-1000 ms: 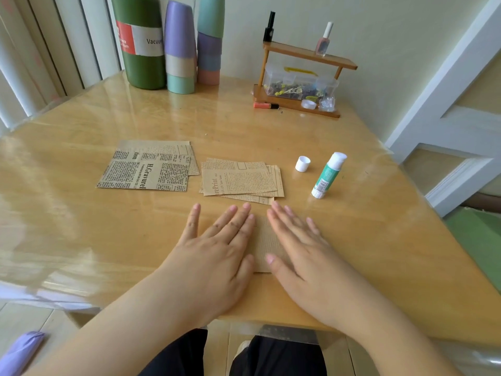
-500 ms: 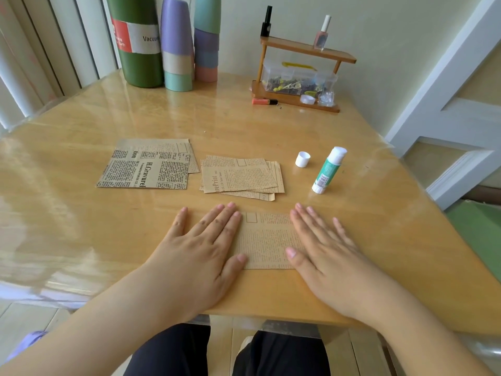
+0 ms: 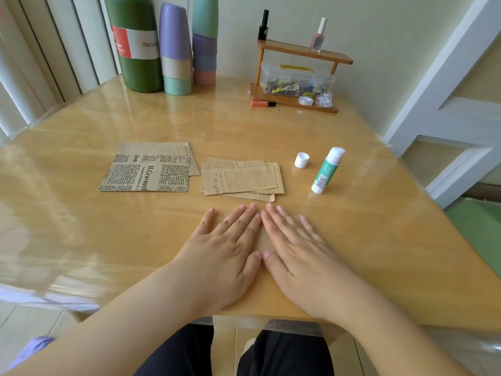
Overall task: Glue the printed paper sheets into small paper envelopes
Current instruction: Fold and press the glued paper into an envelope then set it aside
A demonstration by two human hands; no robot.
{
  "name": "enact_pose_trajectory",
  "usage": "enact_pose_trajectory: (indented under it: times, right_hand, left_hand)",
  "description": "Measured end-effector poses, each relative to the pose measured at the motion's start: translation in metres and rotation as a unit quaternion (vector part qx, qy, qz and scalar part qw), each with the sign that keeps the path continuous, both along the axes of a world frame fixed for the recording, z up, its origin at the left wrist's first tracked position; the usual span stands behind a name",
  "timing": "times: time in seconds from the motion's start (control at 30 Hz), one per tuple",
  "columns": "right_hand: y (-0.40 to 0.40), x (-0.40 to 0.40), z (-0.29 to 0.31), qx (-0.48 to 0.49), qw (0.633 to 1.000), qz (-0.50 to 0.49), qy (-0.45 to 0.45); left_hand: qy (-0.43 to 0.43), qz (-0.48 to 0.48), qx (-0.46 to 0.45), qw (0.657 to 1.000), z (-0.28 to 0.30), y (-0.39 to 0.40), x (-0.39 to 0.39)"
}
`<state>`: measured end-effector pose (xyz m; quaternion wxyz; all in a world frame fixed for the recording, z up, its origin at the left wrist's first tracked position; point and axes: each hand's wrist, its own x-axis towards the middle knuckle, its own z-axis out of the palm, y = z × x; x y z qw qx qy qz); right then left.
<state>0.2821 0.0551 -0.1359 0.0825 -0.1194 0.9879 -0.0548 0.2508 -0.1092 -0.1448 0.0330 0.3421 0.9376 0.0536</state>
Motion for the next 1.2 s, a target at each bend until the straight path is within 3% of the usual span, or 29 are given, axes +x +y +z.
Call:
enact_pose_trajectory:
  times: [0.43, 0.7, 1.2]
  right_hand:
    - [0.035, 0.006, 0.009, 0.03, 0.996, -0.067, -0.057]
    - [0.011, -0.001, 0.013, -0.067, 0.997, -0.035, 0.01]
    - [0.028, 0.008, 0.009, 0.021, 0.996, -0.068, -0.047]
  left_hand:
    - [0.009, 0.036, -0.069, 0.997, 0.006, -0.025, -0.009]
    - [0.004, 0.012, 0.032, 0.999, 0.01, -0.003, -0.005]
    - [-0.007, 0.021, -0.05, 0.998, 0.004, -0.024, -0.01]
